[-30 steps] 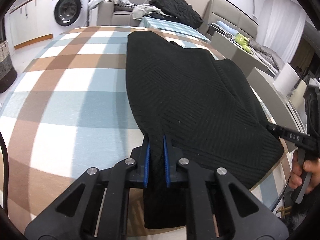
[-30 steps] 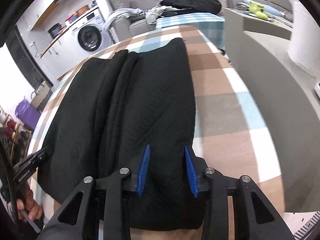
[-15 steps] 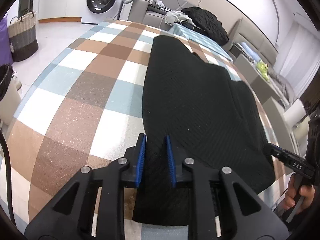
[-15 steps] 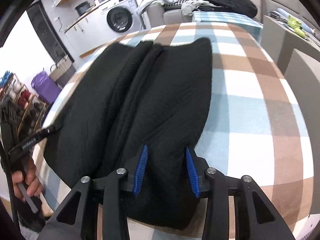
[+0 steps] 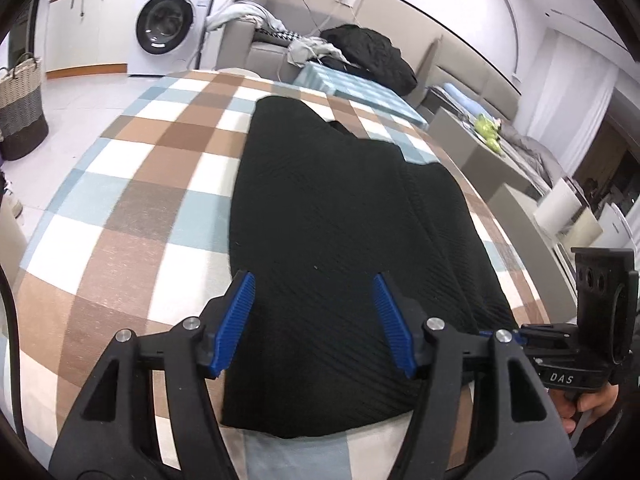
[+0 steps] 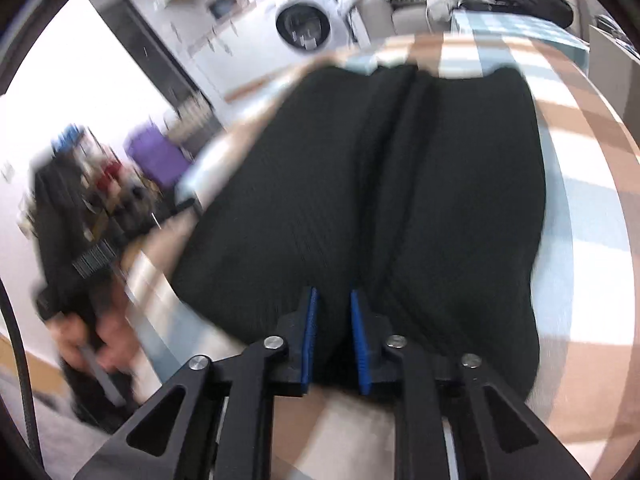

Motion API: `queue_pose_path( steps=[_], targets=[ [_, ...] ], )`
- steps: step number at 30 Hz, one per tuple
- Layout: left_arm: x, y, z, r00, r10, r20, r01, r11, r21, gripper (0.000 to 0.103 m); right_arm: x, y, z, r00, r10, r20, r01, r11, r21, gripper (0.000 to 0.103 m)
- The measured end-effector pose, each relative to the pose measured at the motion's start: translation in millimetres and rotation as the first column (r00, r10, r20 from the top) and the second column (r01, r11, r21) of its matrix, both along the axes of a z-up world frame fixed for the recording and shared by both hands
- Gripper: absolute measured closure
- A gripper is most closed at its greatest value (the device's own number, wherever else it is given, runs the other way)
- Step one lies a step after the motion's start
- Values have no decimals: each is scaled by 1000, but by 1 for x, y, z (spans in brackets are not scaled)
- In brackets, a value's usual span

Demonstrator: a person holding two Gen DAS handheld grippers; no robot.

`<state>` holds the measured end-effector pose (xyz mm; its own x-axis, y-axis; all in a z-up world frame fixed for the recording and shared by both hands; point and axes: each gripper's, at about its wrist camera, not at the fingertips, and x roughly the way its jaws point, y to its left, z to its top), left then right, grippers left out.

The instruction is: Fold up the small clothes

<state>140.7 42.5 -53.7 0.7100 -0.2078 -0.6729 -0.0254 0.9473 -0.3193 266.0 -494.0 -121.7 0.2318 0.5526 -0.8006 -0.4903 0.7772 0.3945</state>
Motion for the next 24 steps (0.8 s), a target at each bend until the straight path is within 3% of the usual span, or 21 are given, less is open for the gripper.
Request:
queue_pose_path(
  steps=[3,5,11,17,19,21,24],
  targets=[
    [2,-7,-4,1000,-24,-9,24,1000,2,44,-1,-11,2,1000,-9,-13,9,999,32,80],
    [3,-11,-6,999,-33,-13,33,999,-1,44,6,-18,2,998,-49,-33,52,994,94,65],
    [0,-14,-5,999,-32,-15,32,999,13,44,45,-4,-8,993,-99,-64,108,982,152,63],
    [-1,-7,-7,1000,-9,-26,9,1000,10,44,87,26,-8,992,-124,1,123,984,128,62],
    [-1,-5,-6,1000,-3,-25,3,1000,8,44,94,34,-7,993,-120,21,117,988,98,72],
    [-2,-2,-3,1000,5,-16,-5,1000,4,44,96,45,-3,994,-93,62,89,994,66,91],
    [-1,3,2,1000,14,1,-14,1000,-6,44,80,42,28,981,-66,180,53,996,76,94]
  ],
)
